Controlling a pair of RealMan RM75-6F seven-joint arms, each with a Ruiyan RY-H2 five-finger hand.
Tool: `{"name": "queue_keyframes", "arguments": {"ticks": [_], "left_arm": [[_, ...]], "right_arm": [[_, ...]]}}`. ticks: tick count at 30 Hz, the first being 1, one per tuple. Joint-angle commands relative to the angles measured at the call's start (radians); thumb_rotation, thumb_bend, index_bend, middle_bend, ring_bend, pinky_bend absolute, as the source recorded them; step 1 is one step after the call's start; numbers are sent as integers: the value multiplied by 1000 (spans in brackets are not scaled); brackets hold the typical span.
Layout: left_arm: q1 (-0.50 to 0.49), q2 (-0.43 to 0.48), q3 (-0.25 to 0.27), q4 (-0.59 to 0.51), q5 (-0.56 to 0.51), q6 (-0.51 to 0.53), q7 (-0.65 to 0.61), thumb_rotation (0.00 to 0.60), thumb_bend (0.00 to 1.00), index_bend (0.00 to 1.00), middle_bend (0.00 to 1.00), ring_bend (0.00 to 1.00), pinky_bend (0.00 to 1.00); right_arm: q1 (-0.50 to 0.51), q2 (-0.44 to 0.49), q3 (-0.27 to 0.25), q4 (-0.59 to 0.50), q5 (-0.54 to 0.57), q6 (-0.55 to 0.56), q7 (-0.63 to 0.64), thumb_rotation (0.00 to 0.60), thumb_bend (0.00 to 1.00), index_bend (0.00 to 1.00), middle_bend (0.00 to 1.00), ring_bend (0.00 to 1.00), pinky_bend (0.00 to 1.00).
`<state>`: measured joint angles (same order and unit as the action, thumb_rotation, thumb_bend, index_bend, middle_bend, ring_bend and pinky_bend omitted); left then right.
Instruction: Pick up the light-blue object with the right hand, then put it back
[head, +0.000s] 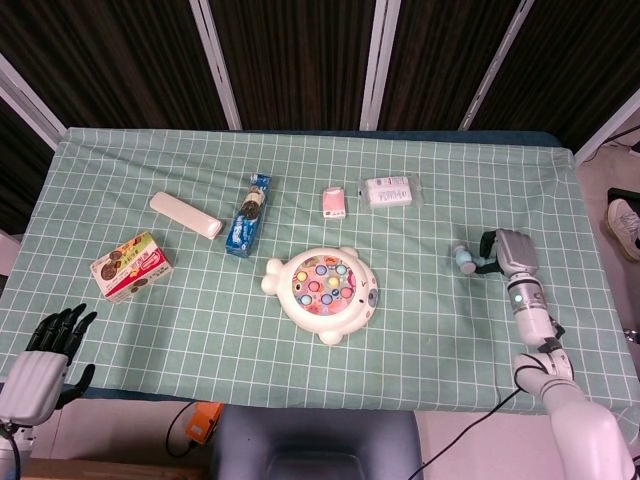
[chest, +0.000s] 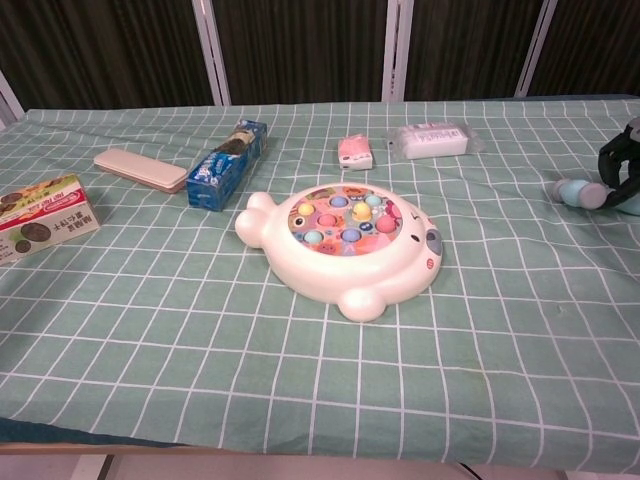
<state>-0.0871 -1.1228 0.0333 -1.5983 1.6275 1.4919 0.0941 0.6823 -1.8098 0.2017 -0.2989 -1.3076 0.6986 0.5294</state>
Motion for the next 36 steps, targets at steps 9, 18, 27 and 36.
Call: {"name": "queue_keyframes", "arguments": {"ticks": [9,18,27,36], "left_arm": [[-4,-4,-2,-2,-9,-10,12,600,418,0,11,5,97],[-7,-10,-6,-2,-21,-18,26,600,417,0,13,5,97],[-11,-24,-12,-4,-42,-33,61,600,417,0,14,6,97],[-17,-37,-19,-5,-62,-46,91,600,416,0,15,6,97]], "right_arm": [[13,-12,12,39,6,-31,10,600,288,780,728,731,780],[25,-14,33,59,26,-70,29,600,287,770,717,729,777],[43,-18,47,99,39,-134,44,600,283,746,699,713,760],[66,-21,51,123,38,-167,39,600,282,720,678,701,753]]}}
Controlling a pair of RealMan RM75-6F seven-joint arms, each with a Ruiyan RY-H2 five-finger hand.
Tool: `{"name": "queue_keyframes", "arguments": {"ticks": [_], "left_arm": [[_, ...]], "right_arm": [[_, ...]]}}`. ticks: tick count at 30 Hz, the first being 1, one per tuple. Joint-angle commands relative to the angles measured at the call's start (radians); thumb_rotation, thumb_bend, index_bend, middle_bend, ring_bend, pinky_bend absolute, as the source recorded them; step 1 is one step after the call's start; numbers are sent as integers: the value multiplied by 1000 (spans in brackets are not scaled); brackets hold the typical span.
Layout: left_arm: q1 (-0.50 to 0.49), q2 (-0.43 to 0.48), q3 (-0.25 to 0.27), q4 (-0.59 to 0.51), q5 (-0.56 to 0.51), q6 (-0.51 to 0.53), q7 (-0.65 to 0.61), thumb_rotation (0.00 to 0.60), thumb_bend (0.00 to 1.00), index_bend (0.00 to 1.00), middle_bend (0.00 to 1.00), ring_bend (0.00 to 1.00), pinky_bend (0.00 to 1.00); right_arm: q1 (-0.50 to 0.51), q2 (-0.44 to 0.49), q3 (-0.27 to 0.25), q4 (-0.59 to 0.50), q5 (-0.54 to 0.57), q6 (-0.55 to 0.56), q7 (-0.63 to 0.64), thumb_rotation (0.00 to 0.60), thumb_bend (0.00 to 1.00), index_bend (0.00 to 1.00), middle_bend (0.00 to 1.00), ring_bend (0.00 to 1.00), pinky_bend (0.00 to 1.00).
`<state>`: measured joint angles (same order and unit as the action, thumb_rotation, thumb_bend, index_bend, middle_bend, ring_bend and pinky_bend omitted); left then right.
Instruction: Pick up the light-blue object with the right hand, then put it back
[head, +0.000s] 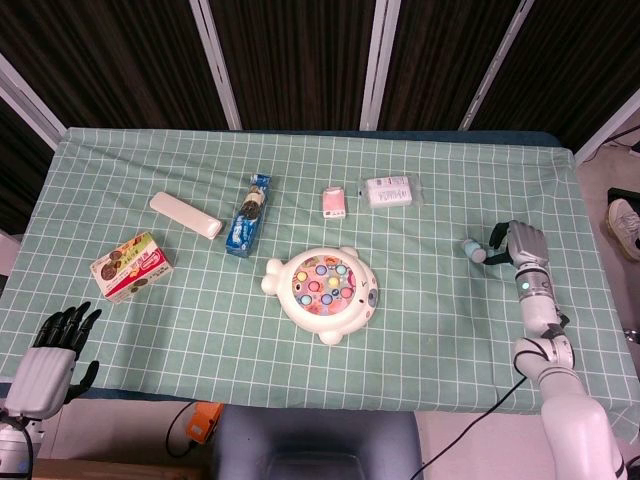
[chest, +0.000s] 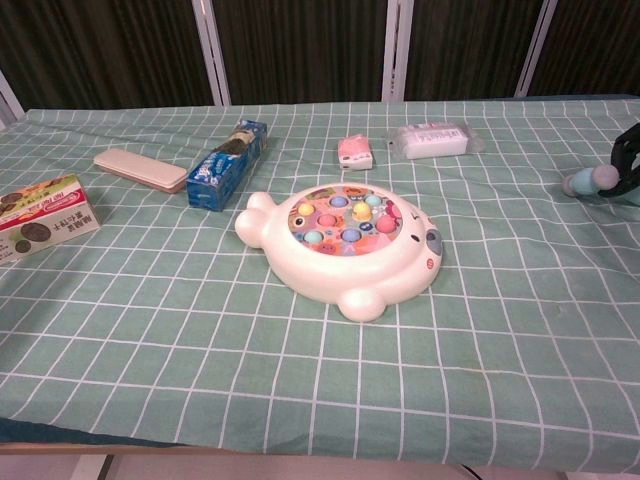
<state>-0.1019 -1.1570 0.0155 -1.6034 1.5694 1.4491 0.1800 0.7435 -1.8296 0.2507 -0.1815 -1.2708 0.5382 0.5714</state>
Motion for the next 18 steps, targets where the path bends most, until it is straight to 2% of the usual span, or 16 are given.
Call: {"name": "queue_keyframes", "arguments": {"ticks": [1,18], "left_arm": [[-3,-4,-2,0,-6,-6,8,600,416,0,15,6,97],[-21,-13,-11,-5,-38,-39,37,600,416,0,15,7,97]], "right_arm": [[7,-2,2,7,1,-10,-4,600,282,717,676,700,751],[28,-4,26,36,21,-51,-49,600,280,663,631,661,719]]}}
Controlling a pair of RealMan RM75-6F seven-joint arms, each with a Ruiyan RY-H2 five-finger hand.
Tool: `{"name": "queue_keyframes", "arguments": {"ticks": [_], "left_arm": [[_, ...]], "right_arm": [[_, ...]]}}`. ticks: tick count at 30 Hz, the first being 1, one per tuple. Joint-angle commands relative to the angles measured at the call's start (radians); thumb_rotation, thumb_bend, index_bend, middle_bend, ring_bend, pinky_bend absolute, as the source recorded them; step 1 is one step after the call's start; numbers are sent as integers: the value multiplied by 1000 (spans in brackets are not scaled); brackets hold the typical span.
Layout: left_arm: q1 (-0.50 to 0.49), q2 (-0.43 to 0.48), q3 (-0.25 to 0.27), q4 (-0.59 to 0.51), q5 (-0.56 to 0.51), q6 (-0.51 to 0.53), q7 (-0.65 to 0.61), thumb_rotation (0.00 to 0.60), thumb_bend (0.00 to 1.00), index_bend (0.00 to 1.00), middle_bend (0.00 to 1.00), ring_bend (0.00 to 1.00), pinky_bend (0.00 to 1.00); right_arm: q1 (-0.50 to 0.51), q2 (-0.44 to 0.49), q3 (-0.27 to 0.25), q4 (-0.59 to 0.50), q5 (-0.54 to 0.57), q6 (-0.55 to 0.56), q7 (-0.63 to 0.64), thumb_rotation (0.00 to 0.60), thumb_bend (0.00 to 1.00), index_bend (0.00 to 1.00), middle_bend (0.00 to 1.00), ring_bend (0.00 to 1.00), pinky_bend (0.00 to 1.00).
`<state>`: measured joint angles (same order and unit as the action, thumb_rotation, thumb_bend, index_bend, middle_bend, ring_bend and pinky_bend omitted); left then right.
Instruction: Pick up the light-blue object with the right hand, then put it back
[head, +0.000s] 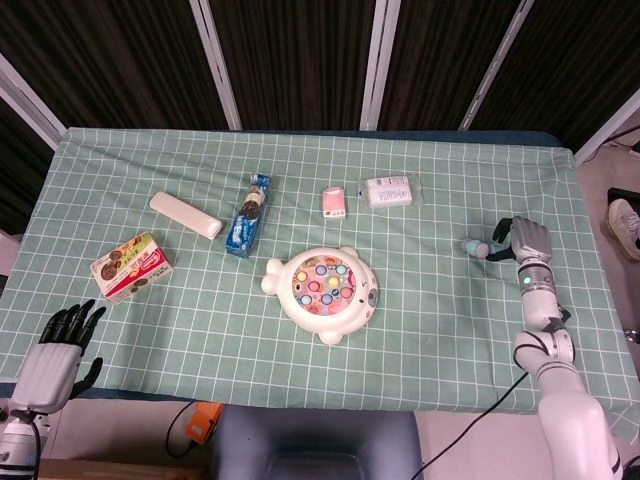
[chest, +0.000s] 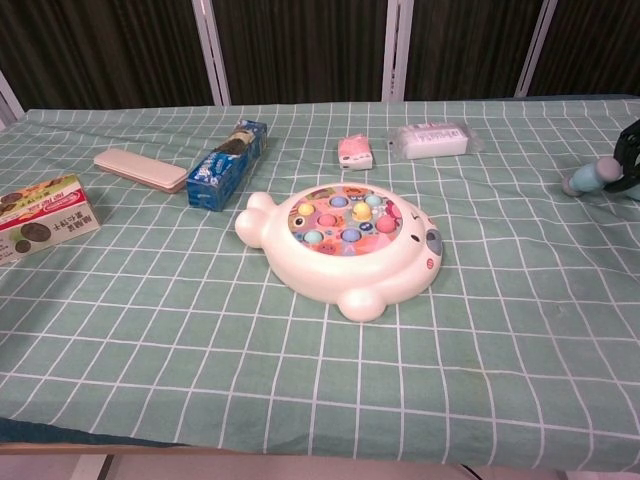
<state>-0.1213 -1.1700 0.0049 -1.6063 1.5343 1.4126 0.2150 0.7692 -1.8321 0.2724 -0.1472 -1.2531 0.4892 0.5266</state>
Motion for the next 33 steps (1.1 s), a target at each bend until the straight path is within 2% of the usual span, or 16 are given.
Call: {"name": "queue_keyframes", "arguments": {"ticks": [1,8,24,33], "left_arm": [[-1,-1,0,-2,-4,-3,3,600,416,0,15,7,98],[-2,-2,0,1,-7,-4,-1,600,417,0,18,7,97],[-8,-4,2,0,-13,-12,4,600,417,0,21,7,97],[-11,-3,2,1,-15,-15,2,600,416,0,31,9,97]], "right_arm": [[4,-2,5,2,5,-4,-7,600,280,658,629,658,715],[13,-2,13,4,10,-2,-35,600,280,641,615,648,707],[30,-22,68,24,71,-22,-165,600,282,651,615,651,727],[37,-30,97,30,104,-24,-246,600,349,652,615,666,750]]}}
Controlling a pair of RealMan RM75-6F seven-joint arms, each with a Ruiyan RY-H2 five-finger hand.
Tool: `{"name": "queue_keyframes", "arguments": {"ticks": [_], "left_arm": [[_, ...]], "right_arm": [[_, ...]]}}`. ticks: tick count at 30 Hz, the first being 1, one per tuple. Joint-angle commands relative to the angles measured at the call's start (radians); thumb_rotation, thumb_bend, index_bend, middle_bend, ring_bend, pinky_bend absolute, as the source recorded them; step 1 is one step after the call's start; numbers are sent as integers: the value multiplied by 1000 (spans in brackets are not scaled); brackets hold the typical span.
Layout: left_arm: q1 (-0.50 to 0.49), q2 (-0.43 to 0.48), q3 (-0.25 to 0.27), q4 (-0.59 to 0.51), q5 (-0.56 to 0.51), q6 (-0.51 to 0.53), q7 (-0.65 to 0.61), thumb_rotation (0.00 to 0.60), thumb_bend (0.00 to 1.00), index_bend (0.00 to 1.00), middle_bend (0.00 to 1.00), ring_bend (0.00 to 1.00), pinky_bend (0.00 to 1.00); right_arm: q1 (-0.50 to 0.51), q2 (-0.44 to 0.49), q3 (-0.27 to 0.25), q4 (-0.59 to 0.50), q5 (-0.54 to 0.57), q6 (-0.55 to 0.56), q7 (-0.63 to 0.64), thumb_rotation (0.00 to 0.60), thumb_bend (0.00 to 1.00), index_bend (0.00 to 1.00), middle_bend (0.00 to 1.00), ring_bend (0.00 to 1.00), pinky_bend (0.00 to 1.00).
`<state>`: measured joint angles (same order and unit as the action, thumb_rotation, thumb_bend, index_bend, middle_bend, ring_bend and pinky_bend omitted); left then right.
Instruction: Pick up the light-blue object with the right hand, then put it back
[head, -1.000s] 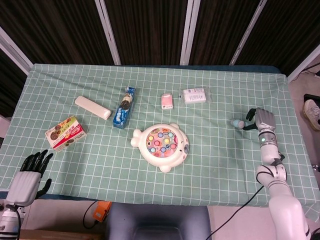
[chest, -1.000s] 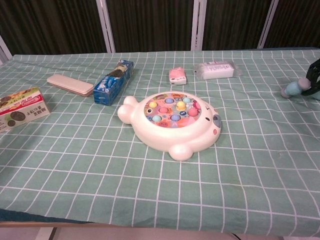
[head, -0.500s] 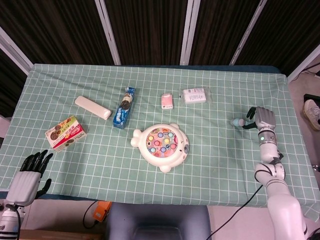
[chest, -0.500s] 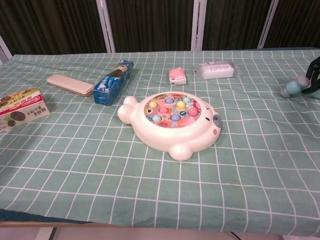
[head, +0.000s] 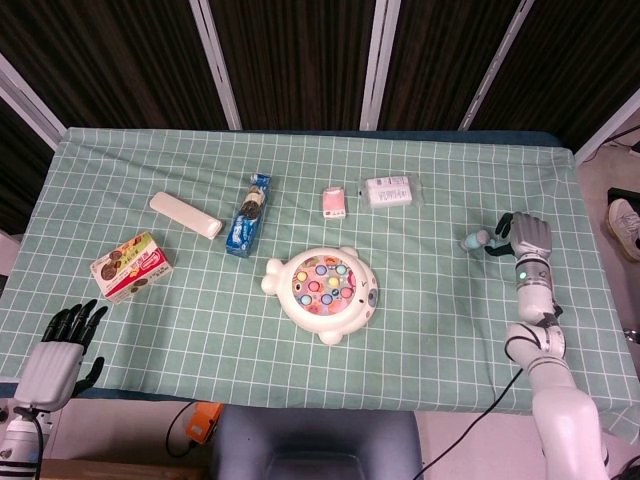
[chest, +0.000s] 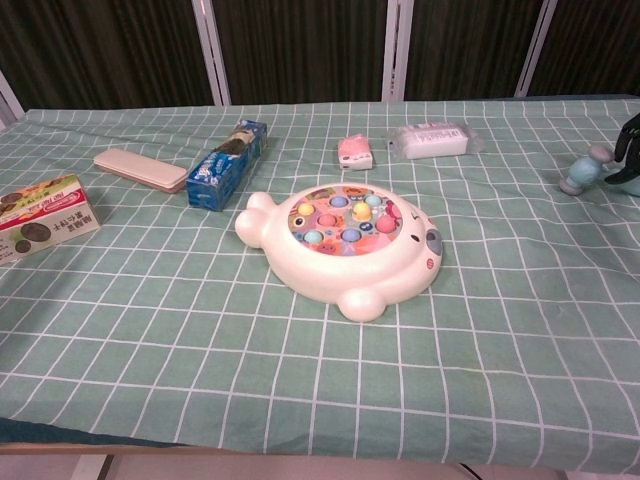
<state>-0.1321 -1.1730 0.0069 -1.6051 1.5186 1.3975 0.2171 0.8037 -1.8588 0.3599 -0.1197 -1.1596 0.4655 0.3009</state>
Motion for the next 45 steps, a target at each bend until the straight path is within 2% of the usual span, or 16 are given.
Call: {"name": "queue_keyframes", "arguments": {"ticks": [1,16,24,45], "left_arm": [[0,0,0,1,0,1,0,600,417,0,32,9,97],[-3,-1,2,0,-1,-2,0,600,416,0,36,9,97],[-2,1,3,-2,1,1,-4,600,416,0,37,9,97],[-1,7,8,-3,11,8,-15,600,417,0,42,10,97]], "right_arm": [[3,-4,13,1,14,0,-26,600,351,652,615,667,751],[3,-3,36,-8,40,-1,-84,600,355,652,615,671,754],[0,6,40,-26,42,-1,-68,600,355,634,602,672,753],[-7,28,4,-46,1,-16,8,600,314,555,542,654,729]]}}
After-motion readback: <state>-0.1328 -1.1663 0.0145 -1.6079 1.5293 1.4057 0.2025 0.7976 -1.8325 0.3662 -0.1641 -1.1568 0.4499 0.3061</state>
